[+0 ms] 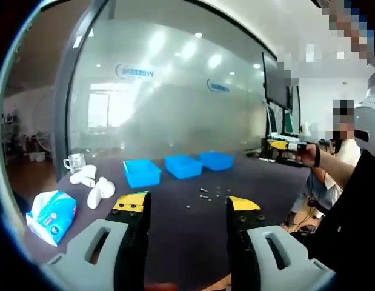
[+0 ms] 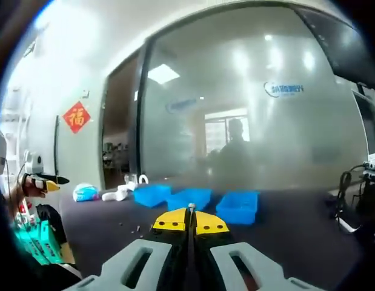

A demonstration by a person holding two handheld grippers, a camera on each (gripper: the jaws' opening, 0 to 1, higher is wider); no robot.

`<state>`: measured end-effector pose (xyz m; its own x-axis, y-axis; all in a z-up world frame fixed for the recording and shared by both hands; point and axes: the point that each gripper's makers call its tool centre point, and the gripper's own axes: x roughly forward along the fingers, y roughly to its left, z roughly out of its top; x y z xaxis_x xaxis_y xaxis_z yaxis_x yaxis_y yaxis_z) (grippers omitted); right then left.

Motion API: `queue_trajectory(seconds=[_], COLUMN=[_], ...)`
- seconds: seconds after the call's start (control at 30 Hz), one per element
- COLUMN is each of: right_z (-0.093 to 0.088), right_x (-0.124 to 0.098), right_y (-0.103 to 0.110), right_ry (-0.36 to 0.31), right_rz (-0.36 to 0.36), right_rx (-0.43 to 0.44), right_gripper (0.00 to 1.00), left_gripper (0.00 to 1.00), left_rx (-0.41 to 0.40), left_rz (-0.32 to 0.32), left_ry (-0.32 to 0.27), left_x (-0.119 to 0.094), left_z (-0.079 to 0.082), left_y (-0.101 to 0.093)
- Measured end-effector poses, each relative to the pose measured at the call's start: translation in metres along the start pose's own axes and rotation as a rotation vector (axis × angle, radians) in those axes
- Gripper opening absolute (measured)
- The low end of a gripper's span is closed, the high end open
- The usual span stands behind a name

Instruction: Sort the screws, nuts, and washers into the corresponding bins

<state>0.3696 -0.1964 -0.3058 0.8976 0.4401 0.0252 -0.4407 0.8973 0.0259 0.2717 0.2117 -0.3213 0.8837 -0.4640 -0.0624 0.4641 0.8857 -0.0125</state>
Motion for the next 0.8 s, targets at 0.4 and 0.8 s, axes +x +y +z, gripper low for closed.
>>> queue_trajectory(seconds=[0.4, 0.8], right_z=[0.023, 0.02], right_x=[0.052, 0.138], right_y=[-0.018, -0.049], right_ry=[-0.026, 0.027], right_rz=[-0.016, -0.049], right_rx=[0.001, -0.026], right_gripper=[0.0, 0.0], left_gripper=[0.49, 0.49], left_rx=[0.012, 0.005], left_rz=[0.002, 0.017], left_ry=[0.007, 0.006], left_x=[0.0, -0.008], left_z=[-0.003, -0.005], left_y=[0.0, 0.007])
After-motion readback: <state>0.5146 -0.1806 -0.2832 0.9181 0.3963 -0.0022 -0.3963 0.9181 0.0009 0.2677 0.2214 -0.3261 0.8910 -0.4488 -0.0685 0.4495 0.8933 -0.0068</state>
